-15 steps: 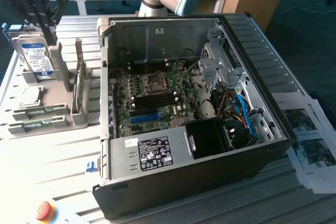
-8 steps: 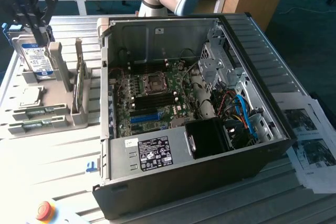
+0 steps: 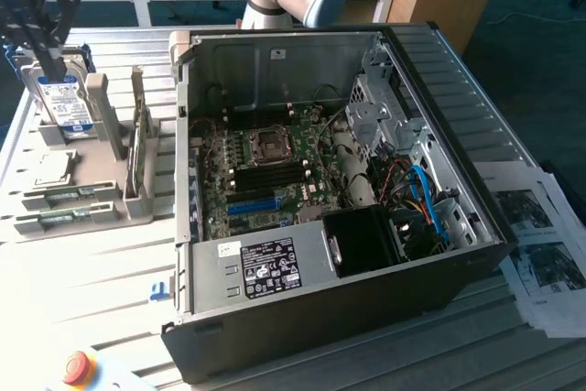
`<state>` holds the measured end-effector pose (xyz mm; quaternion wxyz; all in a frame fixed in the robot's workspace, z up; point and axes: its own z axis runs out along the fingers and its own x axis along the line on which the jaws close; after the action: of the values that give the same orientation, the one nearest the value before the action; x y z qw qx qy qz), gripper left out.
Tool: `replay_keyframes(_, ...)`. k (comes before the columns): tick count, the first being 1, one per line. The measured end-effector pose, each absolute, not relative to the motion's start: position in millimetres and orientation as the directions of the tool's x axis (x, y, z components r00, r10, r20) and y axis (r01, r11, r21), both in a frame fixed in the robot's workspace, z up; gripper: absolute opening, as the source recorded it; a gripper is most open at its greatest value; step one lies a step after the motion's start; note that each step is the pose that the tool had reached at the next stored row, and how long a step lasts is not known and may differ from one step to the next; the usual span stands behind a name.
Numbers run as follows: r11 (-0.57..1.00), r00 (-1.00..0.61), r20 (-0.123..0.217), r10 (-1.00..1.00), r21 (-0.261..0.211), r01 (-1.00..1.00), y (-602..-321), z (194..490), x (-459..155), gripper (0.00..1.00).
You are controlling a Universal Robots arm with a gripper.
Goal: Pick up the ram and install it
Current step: 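Reach for the ram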
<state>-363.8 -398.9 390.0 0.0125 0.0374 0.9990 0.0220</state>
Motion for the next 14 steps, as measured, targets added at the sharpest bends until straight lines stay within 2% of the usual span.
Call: replay_keyframes(14, 0.996, -0.997, -0.023, 0.075, 0.045, 0.074, -398.8, 389.8, -381.9, 0.10)
